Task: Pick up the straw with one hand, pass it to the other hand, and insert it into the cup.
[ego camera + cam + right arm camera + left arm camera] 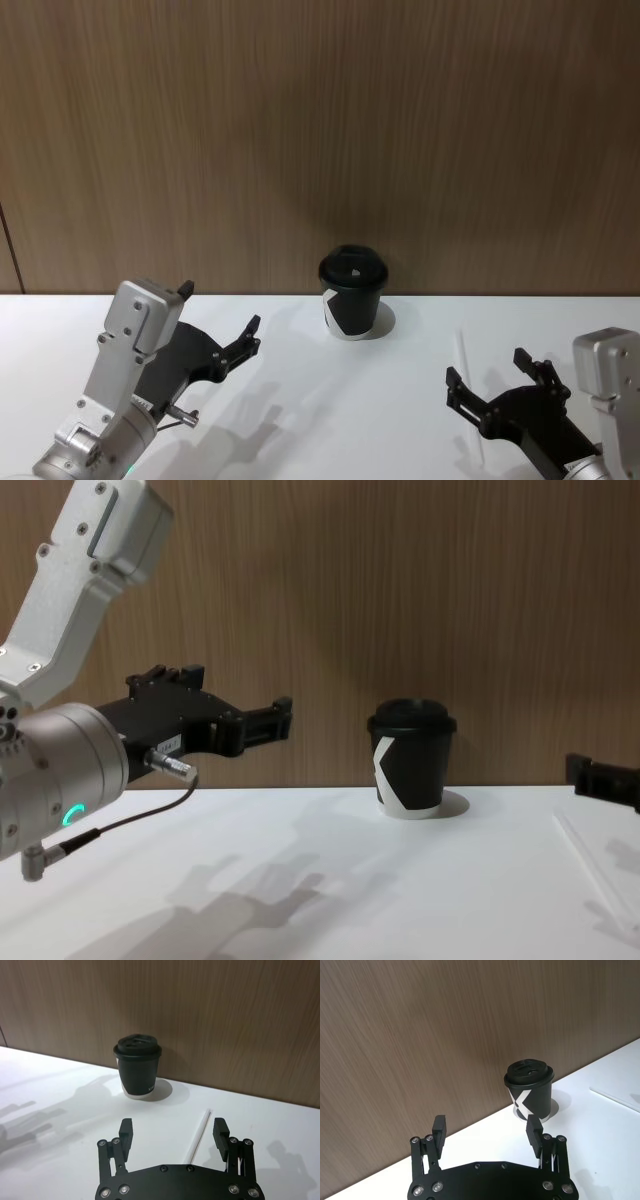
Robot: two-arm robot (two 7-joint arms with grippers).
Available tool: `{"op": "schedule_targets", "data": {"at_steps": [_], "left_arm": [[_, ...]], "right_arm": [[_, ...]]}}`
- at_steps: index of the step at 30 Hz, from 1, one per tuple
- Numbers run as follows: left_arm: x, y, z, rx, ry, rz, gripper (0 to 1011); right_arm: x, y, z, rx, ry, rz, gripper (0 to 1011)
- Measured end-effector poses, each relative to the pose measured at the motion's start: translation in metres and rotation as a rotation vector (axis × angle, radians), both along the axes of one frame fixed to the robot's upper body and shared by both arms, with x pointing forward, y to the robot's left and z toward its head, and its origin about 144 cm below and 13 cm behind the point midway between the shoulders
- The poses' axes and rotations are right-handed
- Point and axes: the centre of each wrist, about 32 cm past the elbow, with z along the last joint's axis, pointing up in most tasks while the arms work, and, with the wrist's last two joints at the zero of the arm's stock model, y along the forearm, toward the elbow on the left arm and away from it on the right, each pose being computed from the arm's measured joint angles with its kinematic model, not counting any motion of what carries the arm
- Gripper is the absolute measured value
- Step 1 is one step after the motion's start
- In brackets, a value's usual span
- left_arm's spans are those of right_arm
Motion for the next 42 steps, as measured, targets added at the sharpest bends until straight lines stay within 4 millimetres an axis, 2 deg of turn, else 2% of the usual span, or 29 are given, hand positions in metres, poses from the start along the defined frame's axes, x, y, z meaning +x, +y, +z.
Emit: {"op": "schedule_targets", "data": {"at_steps": [24,42], "left_arm": [[0.0,0.0,0.0,0.0,0.0,0.0,1003],[0.0,0.0,0.0,0.0,0.0,0.0,1003]], "right_arm": [[-0.003,-0.004,-0.011,-0.024,0.161,-0.003,1003],[0.0,-0.003,-0.016,-0.024,0.215,-0.016,1004]]}}
